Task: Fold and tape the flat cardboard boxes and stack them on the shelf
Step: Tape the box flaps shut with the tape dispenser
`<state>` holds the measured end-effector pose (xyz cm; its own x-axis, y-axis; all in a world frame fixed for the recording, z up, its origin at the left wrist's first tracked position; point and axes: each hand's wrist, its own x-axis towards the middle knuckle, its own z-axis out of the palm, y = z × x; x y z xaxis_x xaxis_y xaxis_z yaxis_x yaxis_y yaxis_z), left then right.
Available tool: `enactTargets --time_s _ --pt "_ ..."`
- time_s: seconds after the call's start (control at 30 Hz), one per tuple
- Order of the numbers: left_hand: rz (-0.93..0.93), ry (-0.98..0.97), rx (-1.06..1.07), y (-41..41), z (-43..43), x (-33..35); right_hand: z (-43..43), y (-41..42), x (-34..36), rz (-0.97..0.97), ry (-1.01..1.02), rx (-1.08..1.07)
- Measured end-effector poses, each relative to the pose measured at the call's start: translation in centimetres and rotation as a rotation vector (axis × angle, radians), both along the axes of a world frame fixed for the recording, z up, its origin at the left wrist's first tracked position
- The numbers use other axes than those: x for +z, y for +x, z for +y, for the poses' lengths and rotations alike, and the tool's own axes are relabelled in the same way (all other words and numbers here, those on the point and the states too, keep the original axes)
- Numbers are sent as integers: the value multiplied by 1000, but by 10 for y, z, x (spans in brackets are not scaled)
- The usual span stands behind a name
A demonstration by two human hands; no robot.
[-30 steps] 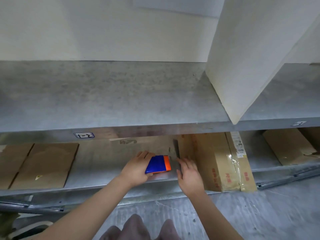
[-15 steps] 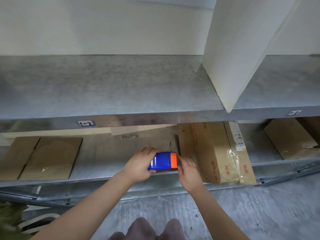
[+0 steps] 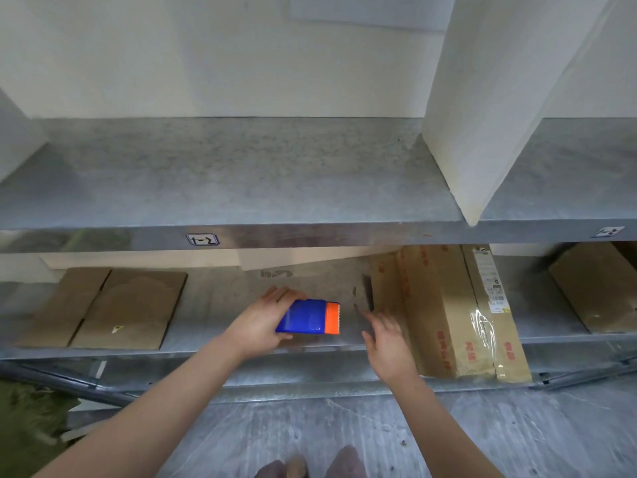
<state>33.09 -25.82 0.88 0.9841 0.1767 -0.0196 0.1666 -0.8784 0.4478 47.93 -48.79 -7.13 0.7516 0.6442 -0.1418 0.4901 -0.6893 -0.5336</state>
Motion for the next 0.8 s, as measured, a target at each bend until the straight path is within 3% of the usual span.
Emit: enactTargets --time_s 0.27,0.53,0.8 --pt "-55 -47 -56 3 -9 5 -12 0 7 33 37 6" --pt "-113 -103 -91 -5 -25 30 -7 -20 32 281 303 -100" --pt "-234 -78 -53 -26 -73 60 -30 -26 55 536 422 -101"
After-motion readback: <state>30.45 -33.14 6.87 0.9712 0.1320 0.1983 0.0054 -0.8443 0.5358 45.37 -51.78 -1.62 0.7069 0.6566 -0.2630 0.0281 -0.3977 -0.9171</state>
